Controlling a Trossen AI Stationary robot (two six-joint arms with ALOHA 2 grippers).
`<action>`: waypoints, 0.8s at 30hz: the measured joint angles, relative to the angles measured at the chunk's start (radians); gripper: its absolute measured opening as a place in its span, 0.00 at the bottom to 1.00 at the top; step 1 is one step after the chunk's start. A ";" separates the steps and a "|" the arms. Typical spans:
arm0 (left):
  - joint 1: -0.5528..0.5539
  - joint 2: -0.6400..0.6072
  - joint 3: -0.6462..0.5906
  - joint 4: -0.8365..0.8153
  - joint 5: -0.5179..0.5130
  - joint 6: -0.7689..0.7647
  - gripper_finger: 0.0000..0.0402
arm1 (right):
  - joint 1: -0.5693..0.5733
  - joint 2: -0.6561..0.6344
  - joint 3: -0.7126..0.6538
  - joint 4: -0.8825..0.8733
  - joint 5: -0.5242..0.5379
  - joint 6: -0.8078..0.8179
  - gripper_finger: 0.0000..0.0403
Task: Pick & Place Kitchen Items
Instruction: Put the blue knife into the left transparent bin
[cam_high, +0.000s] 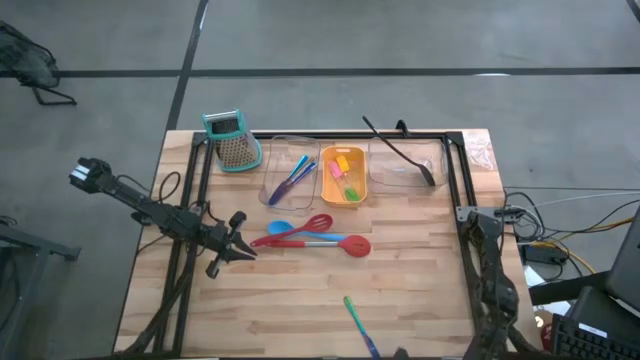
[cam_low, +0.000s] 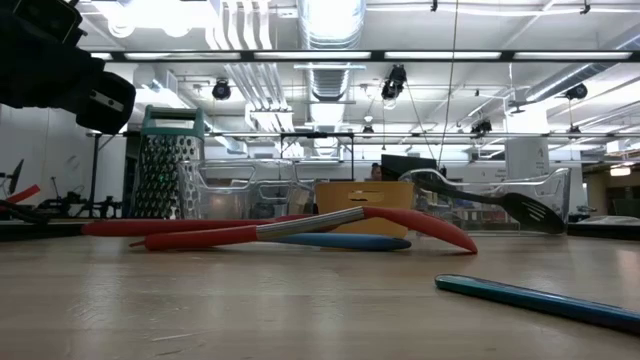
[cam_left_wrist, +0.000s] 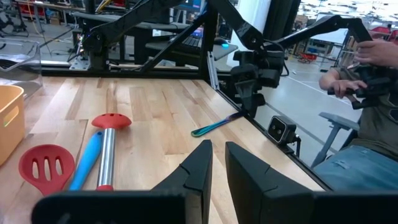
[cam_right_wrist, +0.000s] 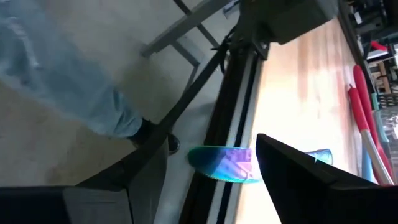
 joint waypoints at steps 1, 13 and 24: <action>0.000 0.000 0.000 0.000 0.000 0.000 0.13 | -0.003 0.000 -0.005 0.003 0.003 0.000 0.60; 0.000 0.000 0.000 0.000 0.000 0.000 0.13 | -0.002 0.000 -0.045 0.006 0.026 0.011 0.56; 0.000 0.000 0.000 0.000 0.000 0.000 0.13 | -0.001 0.001 -0.051 0.006 0.059 0.003 0.45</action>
